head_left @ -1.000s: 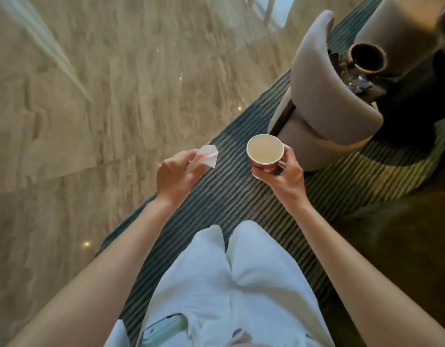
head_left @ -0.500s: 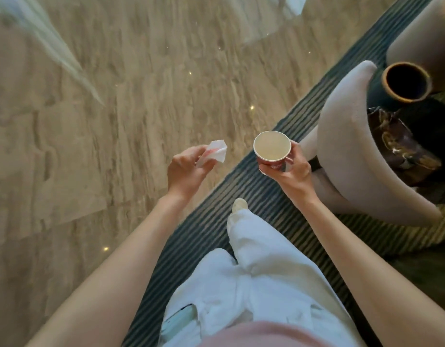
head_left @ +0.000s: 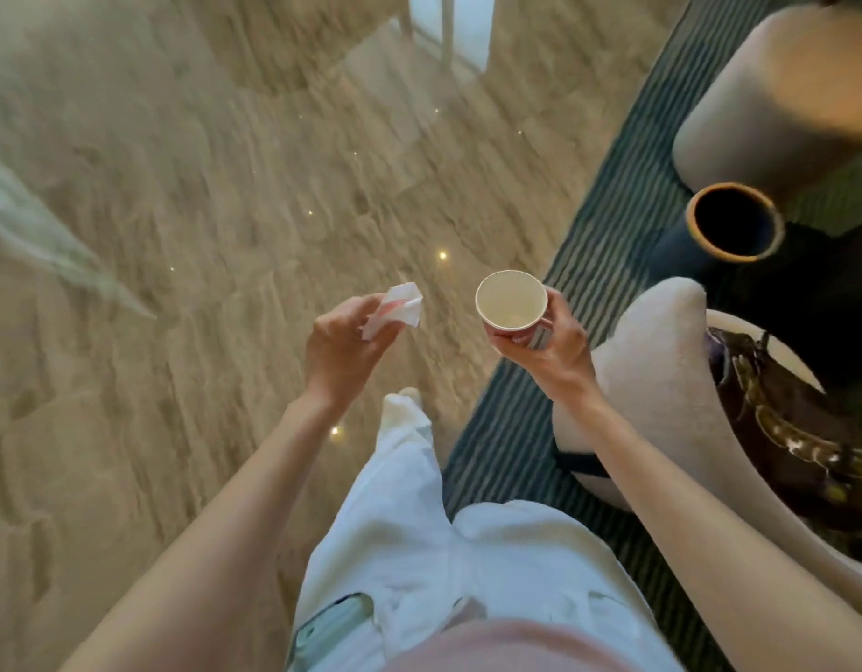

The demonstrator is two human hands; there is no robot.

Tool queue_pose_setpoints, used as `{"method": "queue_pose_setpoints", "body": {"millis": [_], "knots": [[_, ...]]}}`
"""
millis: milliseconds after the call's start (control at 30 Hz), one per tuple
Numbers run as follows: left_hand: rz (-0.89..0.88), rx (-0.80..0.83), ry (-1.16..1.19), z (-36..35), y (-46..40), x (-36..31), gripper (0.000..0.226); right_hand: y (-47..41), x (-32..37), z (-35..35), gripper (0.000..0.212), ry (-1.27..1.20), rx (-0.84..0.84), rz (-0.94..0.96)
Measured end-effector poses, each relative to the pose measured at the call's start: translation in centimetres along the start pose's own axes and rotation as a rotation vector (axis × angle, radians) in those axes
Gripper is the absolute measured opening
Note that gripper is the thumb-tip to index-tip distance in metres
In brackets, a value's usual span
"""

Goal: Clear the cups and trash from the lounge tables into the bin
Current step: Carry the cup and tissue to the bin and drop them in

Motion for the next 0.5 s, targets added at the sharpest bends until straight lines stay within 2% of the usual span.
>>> {"method": "queue_pose_setpoints", "body": {"millis": [267, 500], "knots": [[-0.155, 0.253, -0.074, -5.4, -19.5, 1.5, 0.033, -12.8, 0.9, 0.6, 0.071, -0.135, -0.225, -0.201], [-0.305, 0.416, -0.146, -17.1, -34.8, -1.3, 0.033, -24.4, -1.3, 6.2, 0.067, -0.240, -0.392, -0.310]]}}
Point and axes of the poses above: each hand's wrist, its own y-axis away from the middle knuckle, its own z-axis out of the back of the hand, x = y × z, the point moved 9 cm from there along -y, towards the middle knuckle, and after that the axes turned 7 degrees about -z, right-handed, at the moved point
